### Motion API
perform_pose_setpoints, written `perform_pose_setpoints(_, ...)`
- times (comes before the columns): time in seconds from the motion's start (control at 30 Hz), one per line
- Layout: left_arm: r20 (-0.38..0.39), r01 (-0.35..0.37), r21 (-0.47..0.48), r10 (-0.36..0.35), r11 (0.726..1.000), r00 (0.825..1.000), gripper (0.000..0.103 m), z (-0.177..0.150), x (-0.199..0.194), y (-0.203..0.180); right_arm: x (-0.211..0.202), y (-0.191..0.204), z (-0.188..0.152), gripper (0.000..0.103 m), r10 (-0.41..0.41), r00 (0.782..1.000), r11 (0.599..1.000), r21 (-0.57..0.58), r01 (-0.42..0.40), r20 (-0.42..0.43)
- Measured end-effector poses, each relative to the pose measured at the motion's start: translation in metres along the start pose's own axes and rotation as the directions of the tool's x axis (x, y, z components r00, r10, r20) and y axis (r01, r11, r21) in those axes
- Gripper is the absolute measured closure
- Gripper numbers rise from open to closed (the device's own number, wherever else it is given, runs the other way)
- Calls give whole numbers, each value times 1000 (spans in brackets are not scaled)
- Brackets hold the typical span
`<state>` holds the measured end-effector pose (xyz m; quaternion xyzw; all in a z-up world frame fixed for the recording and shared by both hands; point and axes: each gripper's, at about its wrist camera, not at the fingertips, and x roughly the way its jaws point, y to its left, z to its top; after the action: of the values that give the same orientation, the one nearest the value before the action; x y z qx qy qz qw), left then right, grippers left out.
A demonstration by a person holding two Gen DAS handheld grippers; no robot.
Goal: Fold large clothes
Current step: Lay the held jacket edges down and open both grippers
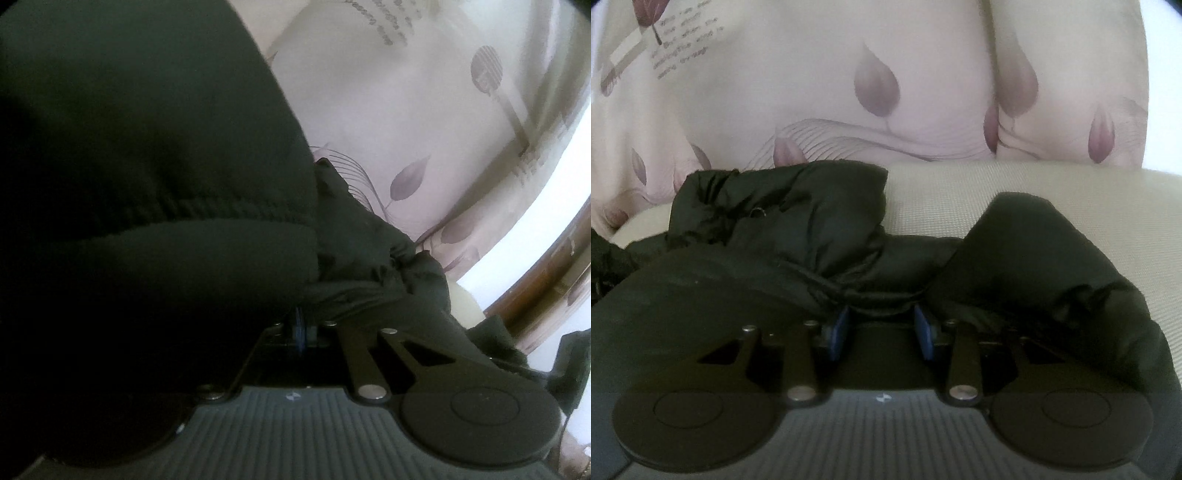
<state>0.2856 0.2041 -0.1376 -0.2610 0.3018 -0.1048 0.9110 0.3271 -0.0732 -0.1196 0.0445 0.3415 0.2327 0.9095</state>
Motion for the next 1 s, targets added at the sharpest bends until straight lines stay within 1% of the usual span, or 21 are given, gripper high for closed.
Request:
perform_pose_setpoints(0.1, 2, -3, -10, 3, 1000, 1000, 92, 1, 2, 0, 5, -7, 2, 67, 24, 1000, 999, 30, -24, 1)
perform_pose_setpoints(0.17, 22, -9, -2, 9, 1000, 1000, 92, 0, -4, -2, 6, -10, 4, 67, 38, 999, 998, 54, -38, -3)
perform_pose_setpoints(0.27, 43, -76, 43, 75, 996, 996, 93, 4, -17, -14, -3, -19, 9, 65, 64, 998, 990, 128, -61, -19)
perform_pose_setpoints(0.3, 60, -94, 54, 91, 994, 994, 89, 8, -24, -21, -11, -21, 10, 64, 67, 998, 986, 151, -64, -12)
perform_pose_setpoints(0.33, 81, -105, 52, 101, 993, 992, 84, 13, -33, -25, -21, -22, 11, 63, 57, 998, 987, 149, -57, 6)
perform_pose_setpoints(0.4, 152, -123, 52, 114, 991, 982, 53, 25, -53, -30, -43, -21, 13, 62, 10, 998, 992, 124, -18, 63)
perform_pose_setpoints(0.47, 219, -216, 95, 191, 972, 957, 44, 37, -65, -32, -62, -26, 15, 61, 21, 994, 991, 130, -35, 110)
perform_pose_setpoints(0.5, 237, -255, 103, 226, 961, 945, 43, 42, -67, -29, -66, -27, 17, 61, 7, 994, 992, 123, -21, 110)
perform_pose_setpoints(0.53, 240, -277, 96, 248, 956, 938, 43, 46, -69, -21, -66, -27, 18, 61, -19, 995, 994, 106, 8, 103)
perform_pose_setpoints(0.57, 231, -291, 73, 268, 954, 935, 44, 48, -68, -11, -65, -27, 17, 61, -40, 995, 996, 87, 32, 90)
perform_pose_setpoints(0.6, 215, -300, 51, 283, 953, 935, 48, 49, -67, 0, -61, -29, 15, 61, -48, 996, 996, 76, 42, 76)
perform_pose_setpoints(0.67, 180, -312, 9, 306, 950, 935, 51, 45, -61, 19, -49, -31, 9, 62, -81, 996, 994, 72, 78, 40)
perform_pose_setpoints(0.7, 174, -315, -7, 312, 949, 934, 53, 41, -58, 26, -43, -33, 4, 62, -83, 996, 994, 76, 81, 27)
perform_pose_setpoints(0.8, 195, -325, 8, 317, 946, 928, 53, 31, -51, 32, -34, -34, -3, 62, -92, 995, 993, 82, 89, 31)
perform_pose_setpoints(0.87, 187, -324, 2, 318, 946, 930, 53, 29, -46, 34, -31, -34, -10, 62, -94, 995, 993, 79, 90, 39)
perform_pose_setpoints(0.93, 174, -296, -23, 295, 955, 940, 53, 29, -46, 42, -30, -43, -14, 62, -72, 996, 989, 132, 65, 50)
perform_pose_setpoints(1.0, 166, -270, -56, 276, 961, 947, 56, 31, -46, 50, -27, -46, -13, 62, -66, 997, 988, 141, 60, 37)
